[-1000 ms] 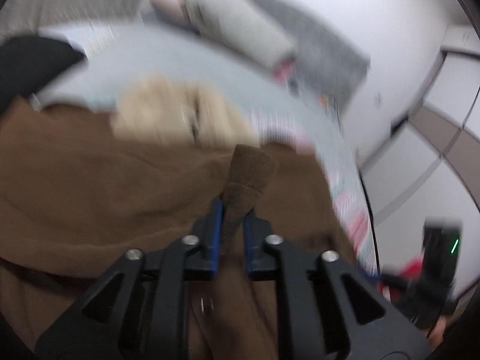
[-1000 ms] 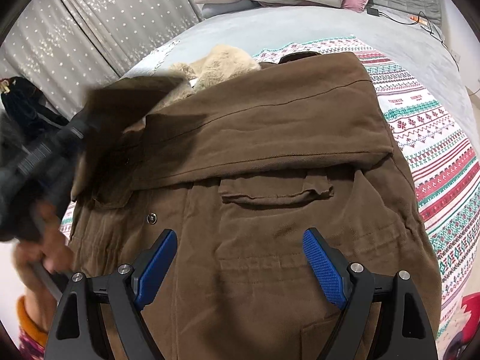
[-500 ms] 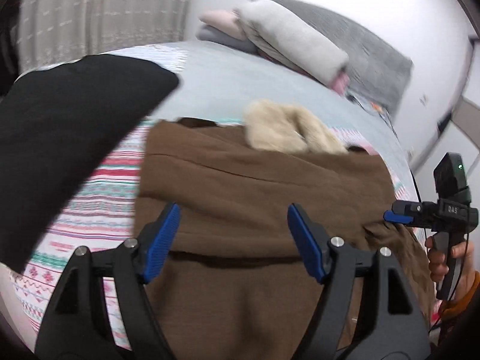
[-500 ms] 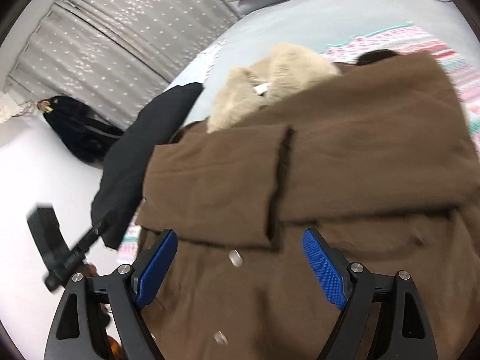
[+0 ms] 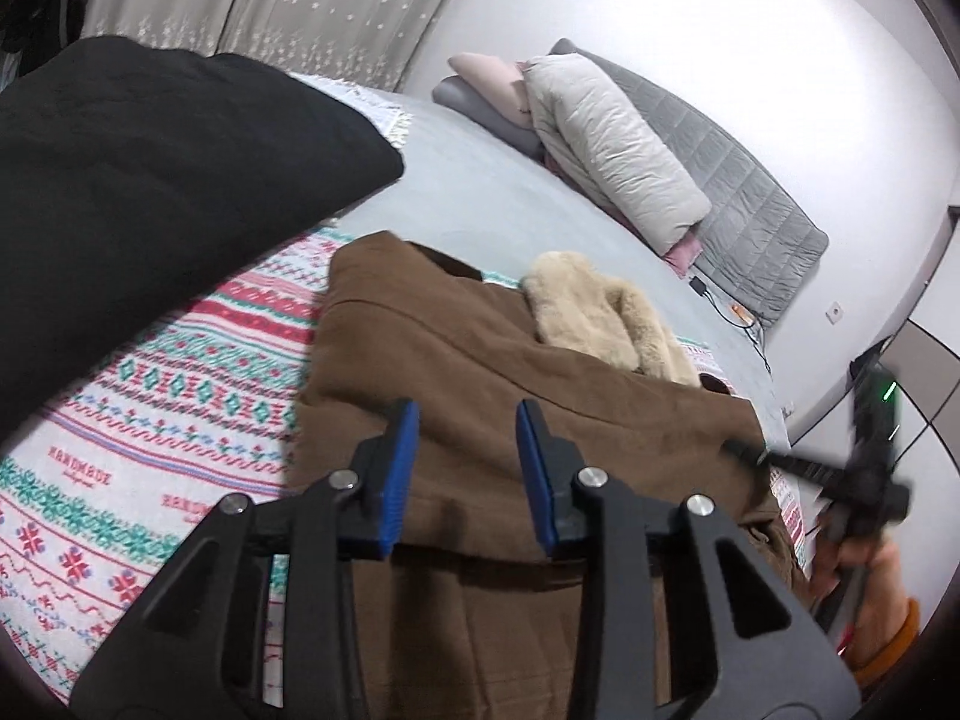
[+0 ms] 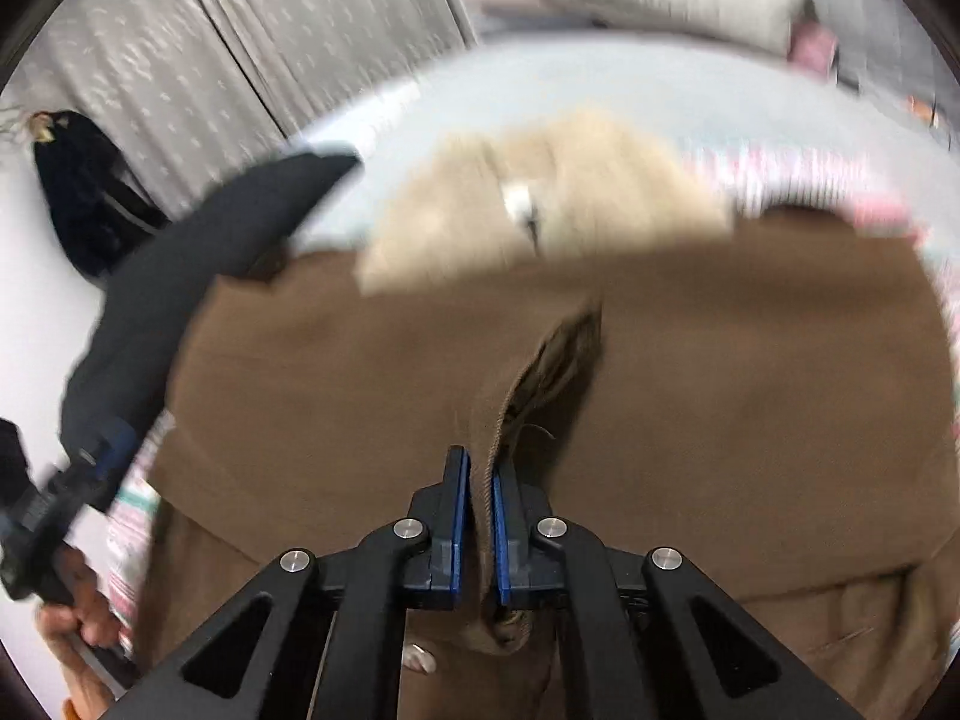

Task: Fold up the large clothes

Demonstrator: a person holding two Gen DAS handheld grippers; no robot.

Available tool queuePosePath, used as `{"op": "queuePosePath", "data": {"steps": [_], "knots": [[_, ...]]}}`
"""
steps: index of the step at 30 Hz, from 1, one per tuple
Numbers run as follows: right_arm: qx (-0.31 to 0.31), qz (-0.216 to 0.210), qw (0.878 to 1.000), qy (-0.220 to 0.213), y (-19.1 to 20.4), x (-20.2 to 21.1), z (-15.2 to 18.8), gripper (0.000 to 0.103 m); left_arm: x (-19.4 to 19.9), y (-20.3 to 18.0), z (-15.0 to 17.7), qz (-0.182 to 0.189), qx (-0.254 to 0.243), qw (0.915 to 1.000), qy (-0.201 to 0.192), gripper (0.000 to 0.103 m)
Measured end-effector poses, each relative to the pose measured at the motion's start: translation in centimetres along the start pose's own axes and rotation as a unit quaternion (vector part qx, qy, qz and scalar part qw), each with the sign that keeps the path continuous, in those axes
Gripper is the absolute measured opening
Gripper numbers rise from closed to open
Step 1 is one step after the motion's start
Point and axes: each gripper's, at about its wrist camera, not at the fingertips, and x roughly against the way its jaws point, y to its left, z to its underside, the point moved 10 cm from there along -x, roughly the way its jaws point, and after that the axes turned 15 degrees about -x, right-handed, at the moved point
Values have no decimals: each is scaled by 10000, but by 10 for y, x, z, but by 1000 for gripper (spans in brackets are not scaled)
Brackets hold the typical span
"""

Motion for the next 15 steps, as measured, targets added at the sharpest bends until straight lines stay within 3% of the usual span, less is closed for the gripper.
{"op": "queuePosePath", "data": {"steps": [4,7,8,9,11,12,13,15], "knots": [[350,354,9945,-917,4,42,-41,4,-17,-11,12,-49,-268,9990,358,36],[411,840,9901,-1043,-23,38,-51,4,-36,-19,34,-14,-392,9944,978,36],[367,976,9895,-1005,-39,32,-53,4,-42,-20,40,-80,-483,9924,1133,36],[192,824,9928,-843,-50,22,-48,5,-44,-21,42,-158,-561,9915,1166,36],[-486,220,9983,-227,-66,0,-35,8,-43,-23,41,-233,-652,9909,1156,36],[-874,-109,9961,87,-65,-15,-31,18,-41,-25,38,-223,-649,9915,1106,37],[-1139,-326,9925,312,-68,-24,-24,35,-39,-25,35,-206,-624,9924,1043,40],[-1433,-562,9862,609,-68,-39,-13,58,-34,-24,30,-216,-553,9938,941,69]]}}
